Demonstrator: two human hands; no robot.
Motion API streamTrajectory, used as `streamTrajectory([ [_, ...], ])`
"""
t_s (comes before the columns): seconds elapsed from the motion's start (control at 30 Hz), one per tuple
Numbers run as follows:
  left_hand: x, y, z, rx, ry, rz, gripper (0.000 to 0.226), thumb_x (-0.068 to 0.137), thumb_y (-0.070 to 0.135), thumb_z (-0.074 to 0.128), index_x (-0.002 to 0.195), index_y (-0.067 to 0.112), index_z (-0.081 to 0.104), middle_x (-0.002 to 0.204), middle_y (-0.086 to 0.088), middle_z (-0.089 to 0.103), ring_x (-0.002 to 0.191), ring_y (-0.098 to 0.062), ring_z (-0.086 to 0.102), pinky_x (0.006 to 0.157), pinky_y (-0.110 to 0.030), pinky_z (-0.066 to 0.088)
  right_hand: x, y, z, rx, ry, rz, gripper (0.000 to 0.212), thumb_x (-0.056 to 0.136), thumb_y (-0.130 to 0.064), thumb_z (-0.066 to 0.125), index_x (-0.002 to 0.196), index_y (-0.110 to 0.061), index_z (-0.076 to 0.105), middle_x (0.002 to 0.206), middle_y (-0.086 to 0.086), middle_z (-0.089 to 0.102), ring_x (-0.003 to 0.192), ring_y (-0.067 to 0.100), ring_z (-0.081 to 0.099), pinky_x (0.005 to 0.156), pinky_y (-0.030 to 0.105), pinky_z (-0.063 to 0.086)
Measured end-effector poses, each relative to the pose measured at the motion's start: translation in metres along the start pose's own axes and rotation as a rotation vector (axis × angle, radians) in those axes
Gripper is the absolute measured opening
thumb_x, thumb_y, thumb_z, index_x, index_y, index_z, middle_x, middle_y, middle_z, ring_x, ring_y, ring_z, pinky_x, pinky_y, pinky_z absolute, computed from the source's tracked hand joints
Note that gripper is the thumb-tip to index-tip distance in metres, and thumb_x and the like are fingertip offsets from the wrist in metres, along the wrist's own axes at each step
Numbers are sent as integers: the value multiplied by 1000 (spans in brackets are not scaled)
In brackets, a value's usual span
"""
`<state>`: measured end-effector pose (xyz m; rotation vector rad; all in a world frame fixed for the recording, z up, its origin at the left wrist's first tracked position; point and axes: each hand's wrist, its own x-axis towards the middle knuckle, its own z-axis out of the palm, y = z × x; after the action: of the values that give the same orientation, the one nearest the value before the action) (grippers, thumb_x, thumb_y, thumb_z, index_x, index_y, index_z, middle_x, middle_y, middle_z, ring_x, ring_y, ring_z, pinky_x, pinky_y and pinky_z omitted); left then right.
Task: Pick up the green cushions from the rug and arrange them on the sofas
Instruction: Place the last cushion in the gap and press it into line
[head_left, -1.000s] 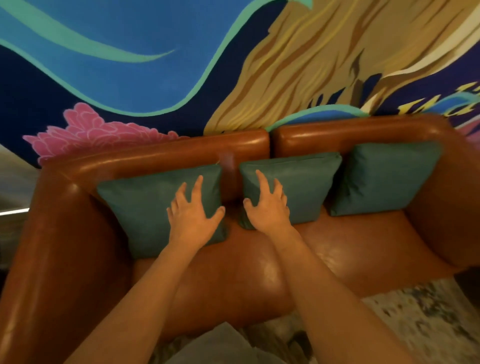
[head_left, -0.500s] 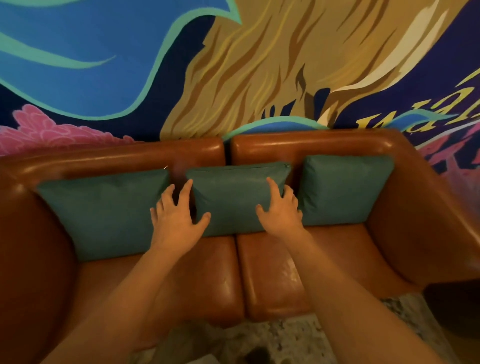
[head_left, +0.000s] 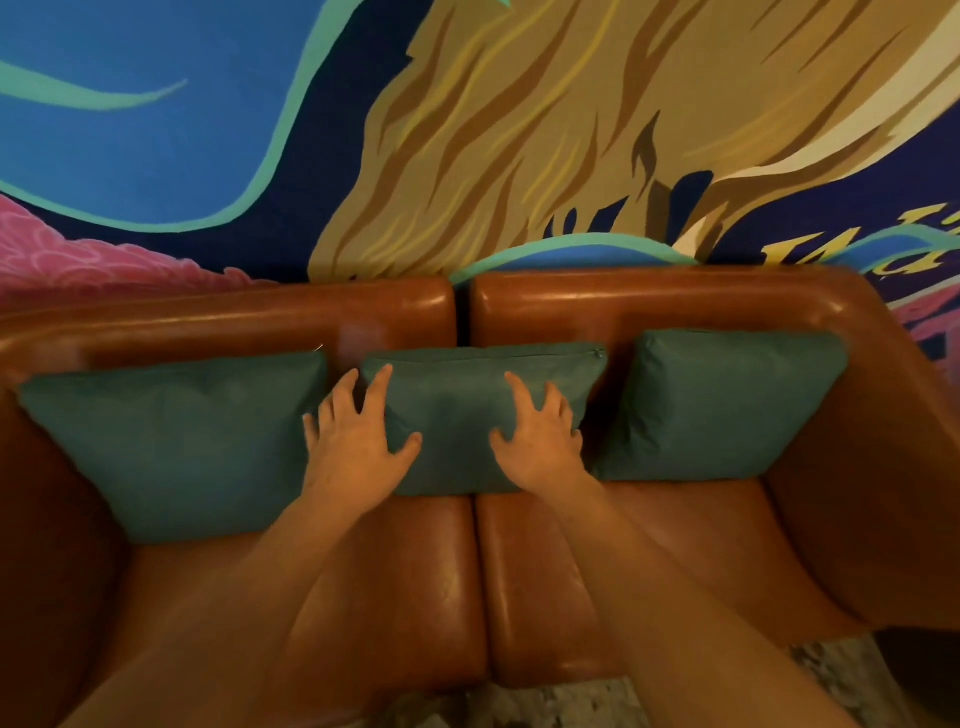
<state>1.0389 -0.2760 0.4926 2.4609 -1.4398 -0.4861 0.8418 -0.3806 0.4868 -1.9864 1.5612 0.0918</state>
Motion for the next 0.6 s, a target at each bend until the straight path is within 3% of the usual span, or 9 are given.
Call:
streamTrajectory([
  [0.17,50,-2,22,69,-95,125,99,90,63,65,166,40,6,172,-7,8,157,-34,14,125,-62,17,49,9,12,0,-32,-18,80,105,-42,60,169,-47,12,179,12,-1,166,36,0,127,67,23],
  [0.3,92,4,50,156,-153,200,99,91,64,62,164,48,-2,175,-4,-2,161,-32,-1,127,-63,10,94,14,23,-63,-89,-78,80,107,-44,56,170,-50,7,181,5,-11,167,33,-12,128,72,7],
  [0.43,134,9,85,229,-203,165,98,89,77,53,162,52,-6,175,-3,-7,160,-36,-7,124,-65,4,142,19,37,-200,-56,-210,69,111,-52,41,170,-48,6,181,2,-12,166,32,-16,127,71,-4],
  [0.6,162,-1,131,304,-178,78,98,78,93,11,165,48,3,175,-5,7,160,-39,-1,123,-66,-1,190,44,54,-286,-99,-312,60,112,-62,19,169,-54,3,182,-3,-4,167,28,-14,127,68,-15],
])
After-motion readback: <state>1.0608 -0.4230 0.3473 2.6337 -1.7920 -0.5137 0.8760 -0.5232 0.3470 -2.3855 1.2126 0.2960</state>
